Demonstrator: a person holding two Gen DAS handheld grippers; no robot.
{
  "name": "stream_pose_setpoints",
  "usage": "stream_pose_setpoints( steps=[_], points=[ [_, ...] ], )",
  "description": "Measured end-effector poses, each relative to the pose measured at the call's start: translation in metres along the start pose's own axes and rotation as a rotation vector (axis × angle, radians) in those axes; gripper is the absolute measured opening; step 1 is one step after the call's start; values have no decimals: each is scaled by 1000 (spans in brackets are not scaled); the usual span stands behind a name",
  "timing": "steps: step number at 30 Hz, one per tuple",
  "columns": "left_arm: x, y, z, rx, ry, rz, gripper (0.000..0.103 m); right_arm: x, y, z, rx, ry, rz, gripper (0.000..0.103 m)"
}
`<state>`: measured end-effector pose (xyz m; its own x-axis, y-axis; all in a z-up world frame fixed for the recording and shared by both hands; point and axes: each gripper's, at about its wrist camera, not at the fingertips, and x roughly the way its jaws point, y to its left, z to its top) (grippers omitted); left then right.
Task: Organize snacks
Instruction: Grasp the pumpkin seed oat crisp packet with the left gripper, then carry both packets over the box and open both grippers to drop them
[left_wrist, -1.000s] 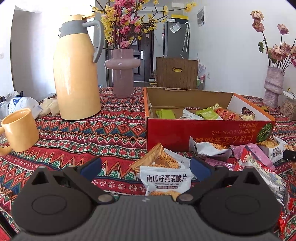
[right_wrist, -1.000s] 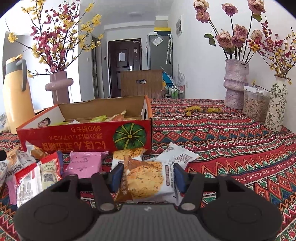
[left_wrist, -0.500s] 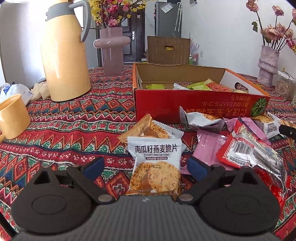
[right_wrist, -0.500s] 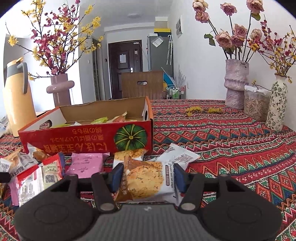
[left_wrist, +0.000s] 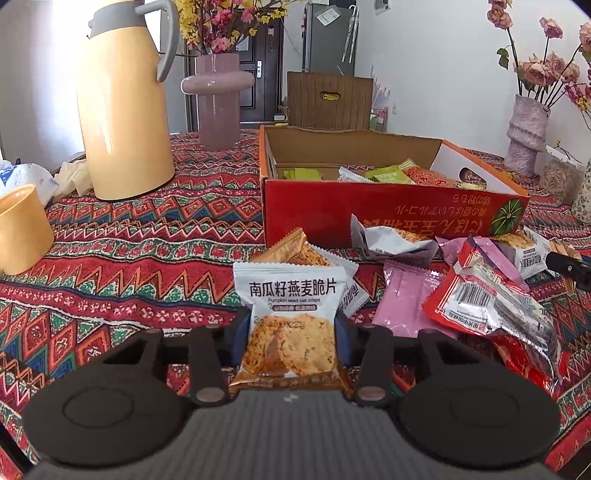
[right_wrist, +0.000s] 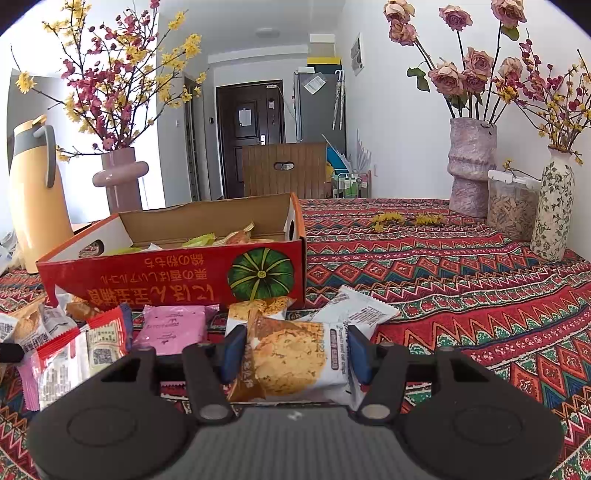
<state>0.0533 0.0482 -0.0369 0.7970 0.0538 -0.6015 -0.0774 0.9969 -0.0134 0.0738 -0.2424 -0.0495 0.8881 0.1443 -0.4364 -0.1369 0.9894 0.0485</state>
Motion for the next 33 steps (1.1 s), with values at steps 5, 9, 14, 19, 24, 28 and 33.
stream_pose_setpoints(
  steps=[5, 9, 14, 19, 24, 28, 33],
  points=[
    [-11, 2, 8, -5, -47, 11, 46, -2, 1, -1, 1, -13, 0, 56],
    [-15, 2, 16, -11, -71, 17, 46, -5, 1, -1, -6, -31, 1, 56],
    [-21, -1, 27, -8, -108, 16, 46, -6, 0, 0, -1, -36, 3, 56],
    [-24, -6, 42, -5, -143, 13, 46, -7, 2, 4, -9, -47, 13, 56],
    [-23, -10, 58, 3, -173, 14, 46, -8, 6, 15, -27, -68, 17, 56],
    [-21, -15, 70, 13, -194, 13, 46, -6, 8, 28, -32, -91, 19, 56],
    [-17, -23, 83, 24, -219, 8, 46, 1, 11, 45, -40, -116, 32, 56]
  ],
)
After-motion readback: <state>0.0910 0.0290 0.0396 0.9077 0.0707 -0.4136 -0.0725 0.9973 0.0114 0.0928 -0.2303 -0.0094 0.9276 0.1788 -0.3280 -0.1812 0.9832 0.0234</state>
